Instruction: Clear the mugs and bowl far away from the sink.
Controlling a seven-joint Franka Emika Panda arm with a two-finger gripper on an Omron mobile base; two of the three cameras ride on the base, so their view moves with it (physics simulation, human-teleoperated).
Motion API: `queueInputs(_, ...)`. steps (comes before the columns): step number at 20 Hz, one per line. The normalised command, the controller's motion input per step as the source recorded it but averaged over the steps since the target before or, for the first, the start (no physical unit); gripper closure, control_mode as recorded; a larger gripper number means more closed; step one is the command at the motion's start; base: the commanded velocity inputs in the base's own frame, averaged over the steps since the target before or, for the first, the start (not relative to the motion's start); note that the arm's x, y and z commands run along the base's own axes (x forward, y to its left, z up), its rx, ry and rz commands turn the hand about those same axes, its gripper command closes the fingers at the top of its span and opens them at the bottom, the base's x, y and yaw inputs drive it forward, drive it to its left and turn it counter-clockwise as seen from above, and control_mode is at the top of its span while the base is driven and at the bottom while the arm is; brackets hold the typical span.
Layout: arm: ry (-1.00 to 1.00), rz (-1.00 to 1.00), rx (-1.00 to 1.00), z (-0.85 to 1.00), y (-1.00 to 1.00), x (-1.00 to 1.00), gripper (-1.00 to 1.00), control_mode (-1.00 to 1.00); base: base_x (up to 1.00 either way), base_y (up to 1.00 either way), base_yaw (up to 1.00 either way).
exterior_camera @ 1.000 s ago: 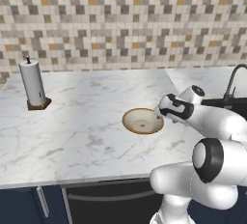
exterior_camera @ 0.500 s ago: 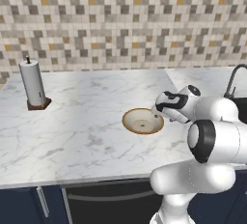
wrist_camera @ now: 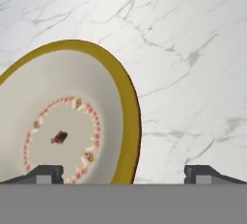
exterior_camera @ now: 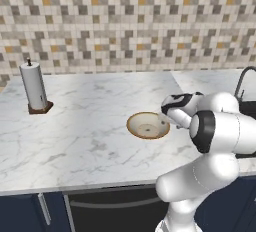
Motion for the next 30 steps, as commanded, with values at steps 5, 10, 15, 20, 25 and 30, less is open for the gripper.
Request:
queueInputs(5, 0.00, 0.00, 0.01, -0.15, -0.01, 0.17, -1.00, -1.00, 0.00, 0.00, 0.00)
queueInputs(10, 0.00, 0.00, 0.00, -0.09, 0.00, 0.20, -1.00, -1.00, 0.00, 0.00, 0.00)
queueInputs(15, 0.00, 0.00, 0.00, -0.08, 0.00, 0.08, -1.00, -1.00, 0.00, 0.00, 0.00)
queueInputs(20, 0.00, 0.00, 0.00, -0.08, 0.00, 0.01, -1.00, -1.00, 0.00, 0.00, 0.00)
queueInputs(25, 0.00, 0.00, 0.00, -0.06, 0.05, 0.00, -1.00, -1.00, 0.00, 0.00, 0.00)
queueInputs(30, 0.00, 0.00, 0.00, -0.11, 0.16, 0.00, -1.00, -1.00, 0.00, 0.00, 0.00)
